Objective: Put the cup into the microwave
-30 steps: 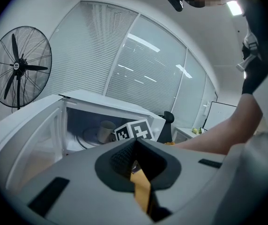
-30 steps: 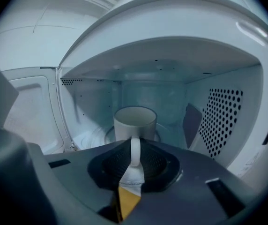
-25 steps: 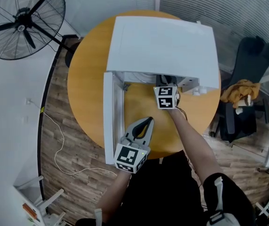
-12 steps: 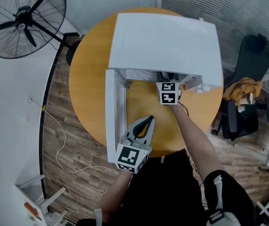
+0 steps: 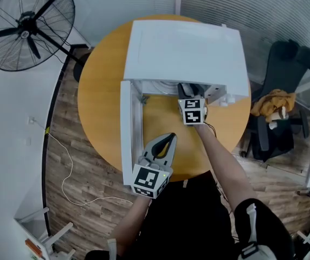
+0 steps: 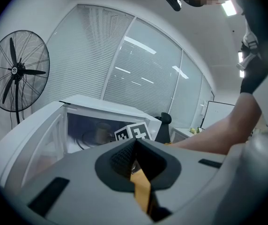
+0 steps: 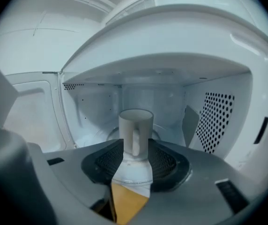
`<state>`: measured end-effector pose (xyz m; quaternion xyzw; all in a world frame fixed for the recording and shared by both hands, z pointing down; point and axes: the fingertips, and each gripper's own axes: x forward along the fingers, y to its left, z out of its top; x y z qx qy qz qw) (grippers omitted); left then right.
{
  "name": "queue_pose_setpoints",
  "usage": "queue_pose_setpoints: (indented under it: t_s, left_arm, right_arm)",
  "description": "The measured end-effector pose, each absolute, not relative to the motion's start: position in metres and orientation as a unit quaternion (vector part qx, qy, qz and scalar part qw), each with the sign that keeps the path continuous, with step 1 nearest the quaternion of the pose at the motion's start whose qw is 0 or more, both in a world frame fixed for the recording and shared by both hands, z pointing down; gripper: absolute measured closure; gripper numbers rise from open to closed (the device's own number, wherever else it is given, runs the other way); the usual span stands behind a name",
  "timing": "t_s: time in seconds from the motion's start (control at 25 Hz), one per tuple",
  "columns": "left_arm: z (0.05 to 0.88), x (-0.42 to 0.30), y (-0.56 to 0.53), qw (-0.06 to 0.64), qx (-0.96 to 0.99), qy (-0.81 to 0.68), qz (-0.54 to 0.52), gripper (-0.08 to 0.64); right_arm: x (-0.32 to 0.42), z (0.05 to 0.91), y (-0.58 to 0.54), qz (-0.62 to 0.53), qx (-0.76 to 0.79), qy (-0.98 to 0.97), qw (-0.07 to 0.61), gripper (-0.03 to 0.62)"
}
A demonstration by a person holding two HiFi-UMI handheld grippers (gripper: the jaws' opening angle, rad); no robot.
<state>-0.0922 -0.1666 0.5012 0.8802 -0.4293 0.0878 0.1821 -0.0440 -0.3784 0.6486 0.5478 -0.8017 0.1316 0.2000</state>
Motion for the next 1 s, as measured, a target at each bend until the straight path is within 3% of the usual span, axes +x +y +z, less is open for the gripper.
queue_pose_setpoints:
  t_s: [0.36,0.96,1.0]
  left_arm:
    - [0.500,-0.087,-0.156,0.180,0.877,-0.436,0.085,0.566]
    - [0.494,-0.048,-0.114,0.178,0.858,-0.473,0.087,0.566]
    - [0.493,-0.044,-0.110,0.177,0.857,-0.476,0.086,0.566]
  right_arm:
    - [-0.038,0.628,-0.335,0.130,0.521,-0.820,0.196,0.432]
    - [0.010,0.593,-0.230,0.165,0.470,-0.849,0.176,0.486]
    - [0.014,0.591,-0.222,0.168,0.466,-0.851,0.174,0.514]
